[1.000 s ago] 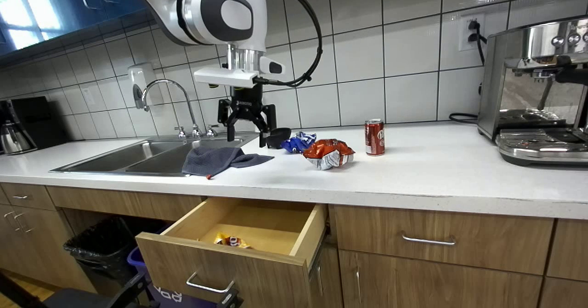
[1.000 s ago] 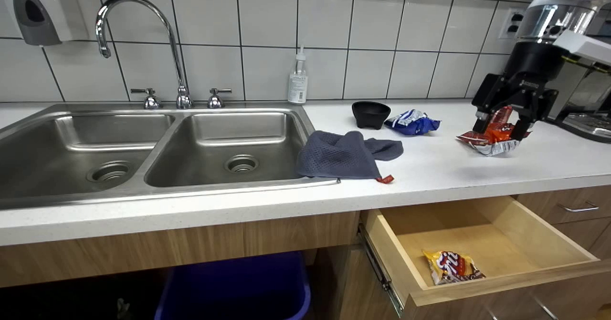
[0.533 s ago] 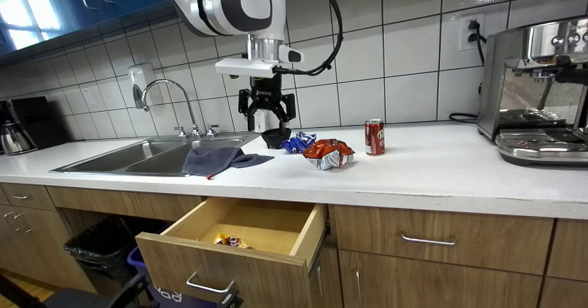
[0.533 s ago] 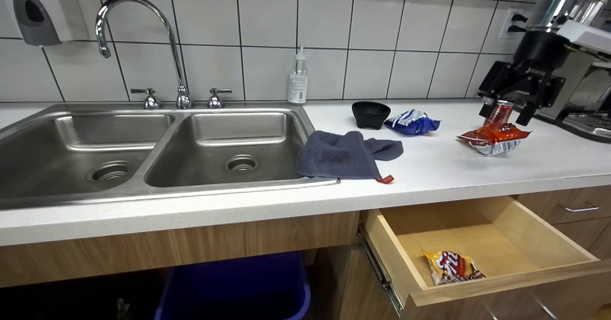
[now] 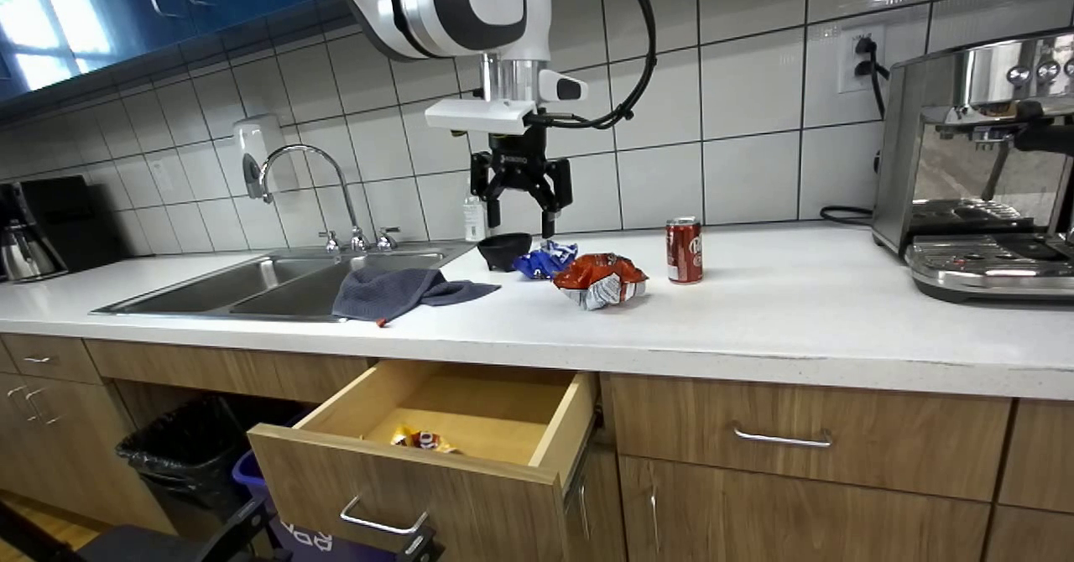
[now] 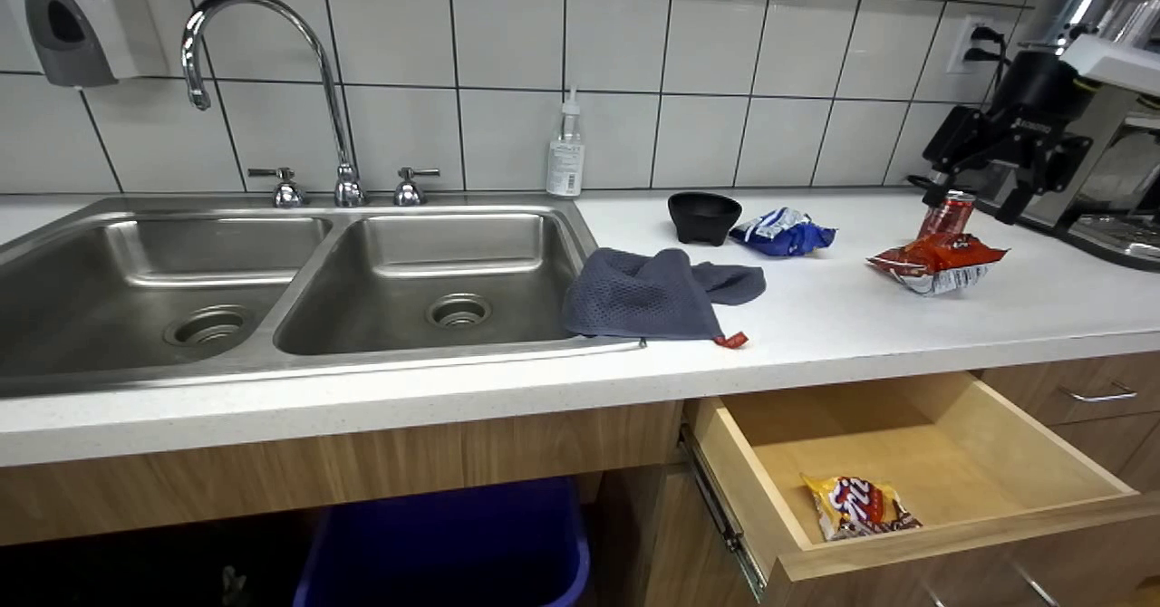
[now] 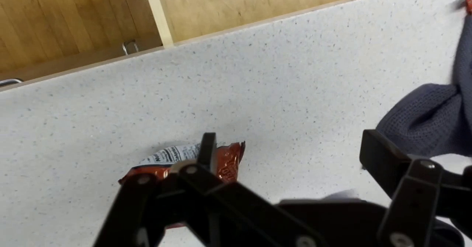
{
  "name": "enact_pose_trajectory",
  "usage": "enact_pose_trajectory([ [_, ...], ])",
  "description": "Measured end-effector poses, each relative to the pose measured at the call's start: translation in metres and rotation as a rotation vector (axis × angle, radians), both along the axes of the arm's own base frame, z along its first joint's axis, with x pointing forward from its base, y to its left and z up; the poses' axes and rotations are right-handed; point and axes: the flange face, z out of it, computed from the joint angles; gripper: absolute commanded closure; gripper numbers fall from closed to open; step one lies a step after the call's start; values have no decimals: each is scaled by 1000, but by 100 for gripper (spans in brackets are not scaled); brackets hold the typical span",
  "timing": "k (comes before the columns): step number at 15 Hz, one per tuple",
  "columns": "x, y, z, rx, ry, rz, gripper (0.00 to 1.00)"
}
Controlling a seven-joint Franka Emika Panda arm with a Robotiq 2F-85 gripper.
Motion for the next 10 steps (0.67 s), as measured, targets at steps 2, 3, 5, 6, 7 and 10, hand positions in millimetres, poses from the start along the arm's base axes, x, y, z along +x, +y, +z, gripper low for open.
enact_pose_trajectory([
  [2,3,-5,0,-8,-25,-53,0],
  [3,5,-7,0,-12,-38,-81,0],
  [5,9,-9,-2,-22,-63,-143,0],
  [6,11,-10,-3,-26,-75,-175,0],
  [7,14,-11,-5,-29,-86,-210,0],
  [10,20,-11,-12,-35,-113,-312,0],
])
